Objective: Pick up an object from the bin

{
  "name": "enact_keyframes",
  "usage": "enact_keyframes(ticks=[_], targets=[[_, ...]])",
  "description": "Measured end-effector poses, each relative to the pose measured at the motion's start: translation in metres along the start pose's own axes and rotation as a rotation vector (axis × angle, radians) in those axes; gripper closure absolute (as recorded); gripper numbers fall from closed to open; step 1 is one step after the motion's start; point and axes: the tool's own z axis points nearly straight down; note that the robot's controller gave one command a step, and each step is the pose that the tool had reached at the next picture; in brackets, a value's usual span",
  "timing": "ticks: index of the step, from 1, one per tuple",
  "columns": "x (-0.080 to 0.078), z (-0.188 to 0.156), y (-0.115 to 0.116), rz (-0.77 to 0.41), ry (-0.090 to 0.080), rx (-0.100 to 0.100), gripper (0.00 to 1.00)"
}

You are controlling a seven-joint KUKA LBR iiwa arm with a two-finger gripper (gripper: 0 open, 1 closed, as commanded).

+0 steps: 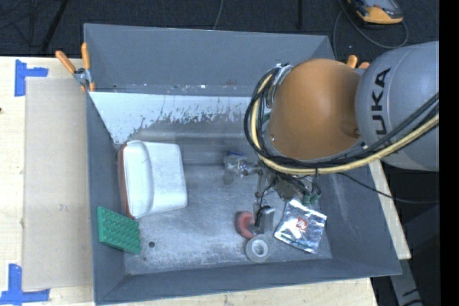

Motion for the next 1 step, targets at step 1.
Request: enact_keyframes(ticks=[1], targets=[[0.0073, 0.1081, -0.0174, -0.363, 0.004, -0.001, 0.0]])
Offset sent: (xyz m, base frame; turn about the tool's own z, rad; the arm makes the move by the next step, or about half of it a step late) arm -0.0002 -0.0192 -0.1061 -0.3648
